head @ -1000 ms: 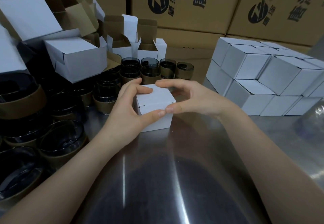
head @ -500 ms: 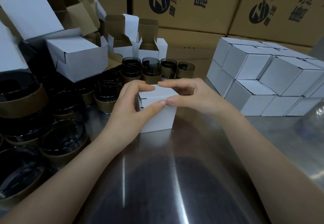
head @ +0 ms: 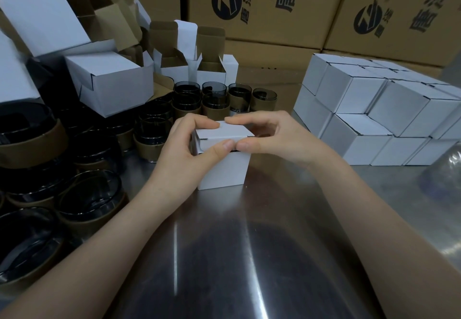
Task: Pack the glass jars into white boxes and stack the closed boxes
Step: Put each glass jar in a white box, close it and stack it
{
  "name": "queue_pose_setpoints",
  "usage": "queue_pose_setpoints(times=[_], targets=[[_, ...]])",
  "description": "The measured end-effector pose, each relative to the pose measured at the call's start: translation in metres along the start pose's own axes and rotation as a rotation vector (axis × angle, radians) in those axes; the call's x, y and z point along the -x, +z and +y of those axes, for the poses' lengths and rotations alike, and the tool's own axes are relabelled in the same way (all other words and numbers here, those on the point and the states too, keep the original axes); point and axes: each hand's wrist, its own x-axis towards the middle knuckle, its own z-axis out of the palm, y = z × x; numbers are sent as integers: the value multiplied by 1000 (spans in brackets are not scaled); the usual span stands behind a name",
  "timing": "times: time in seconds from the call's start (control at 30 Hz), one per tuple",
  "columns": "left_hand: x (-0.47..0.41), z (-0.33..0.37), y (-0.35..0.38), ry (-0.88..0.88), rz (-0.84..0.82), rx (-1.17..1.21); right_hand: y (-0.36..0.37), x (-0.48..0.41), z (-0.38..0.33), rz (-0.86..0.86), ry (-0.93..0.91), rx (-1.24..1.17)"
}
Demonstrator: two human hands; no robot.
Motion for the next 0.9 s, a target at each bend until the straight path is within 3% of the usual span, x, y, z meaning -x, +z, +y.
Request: queue_pose_setpoints(times=[0.9], targets=[[0, -2, 5, -61, 3, 116, -1, -1, -2, -89, 108, -9]])
